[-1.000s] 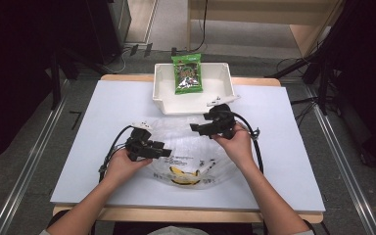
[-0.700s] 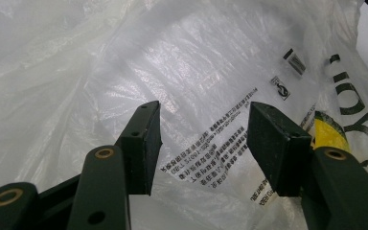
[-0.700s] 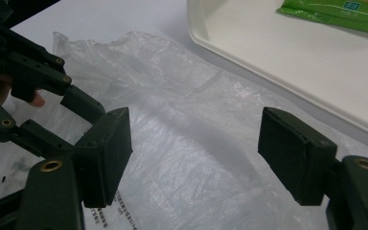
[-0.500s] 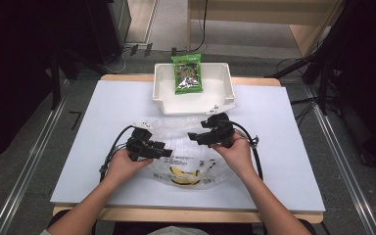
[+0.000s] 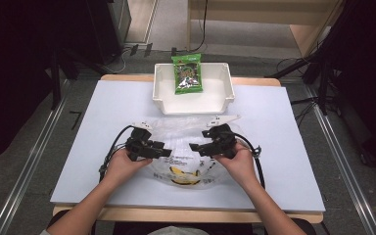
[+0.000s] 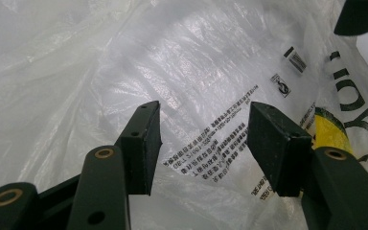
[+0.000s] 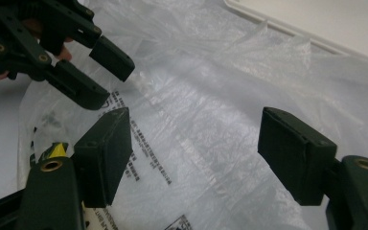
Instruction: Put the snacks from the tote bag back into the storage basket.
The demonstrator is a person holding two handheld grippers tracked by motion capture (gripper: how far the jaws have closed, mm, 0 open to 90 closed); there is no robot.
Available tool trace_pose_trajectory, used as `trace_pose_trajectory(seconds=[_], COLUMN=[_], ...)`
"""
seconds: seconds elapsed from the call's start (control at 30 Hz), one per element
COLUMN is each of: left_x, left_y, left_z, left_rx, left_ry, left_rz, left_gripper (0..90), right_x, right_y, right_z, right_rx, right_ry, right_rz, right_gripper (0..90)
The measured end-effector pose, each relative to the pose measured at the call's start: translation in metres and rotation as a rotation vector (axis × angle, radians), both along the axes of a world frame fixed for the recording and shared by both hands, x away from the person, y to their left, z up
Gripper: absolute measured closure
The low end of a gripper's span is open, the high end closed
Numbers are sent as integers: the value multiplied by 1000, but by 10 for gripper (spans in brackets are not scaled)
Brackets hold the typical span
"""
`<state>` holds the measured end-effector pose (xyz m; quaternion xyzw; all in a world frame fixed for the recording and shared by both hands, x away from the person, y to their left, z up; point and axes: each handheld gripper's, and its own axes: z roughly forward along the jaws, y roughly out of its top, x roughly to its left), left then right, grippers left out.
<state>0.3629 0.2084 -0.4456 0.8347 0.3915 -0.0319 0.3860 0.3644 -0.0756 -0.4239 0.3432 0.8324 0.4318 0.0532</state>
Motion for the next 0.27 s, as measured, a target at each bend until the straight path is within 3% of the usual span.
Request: trace_pose_trajectory(seconds=[0.13, 0.27], left_x=[2, 4], left_y=[-2, -4], left_z=[-1, -2], left_rx=[2, 3], left_ry=[2, 6], left_rz=[-2, -2], left_gripper=[472, 472], right_x=[-4, -1], right_y=[-5, -10], right_z=[-6, -6], right_rx=[-2, 26], right_ry=[-12, -5], right_rz=[7, -3], right_gripper=[290, 290])
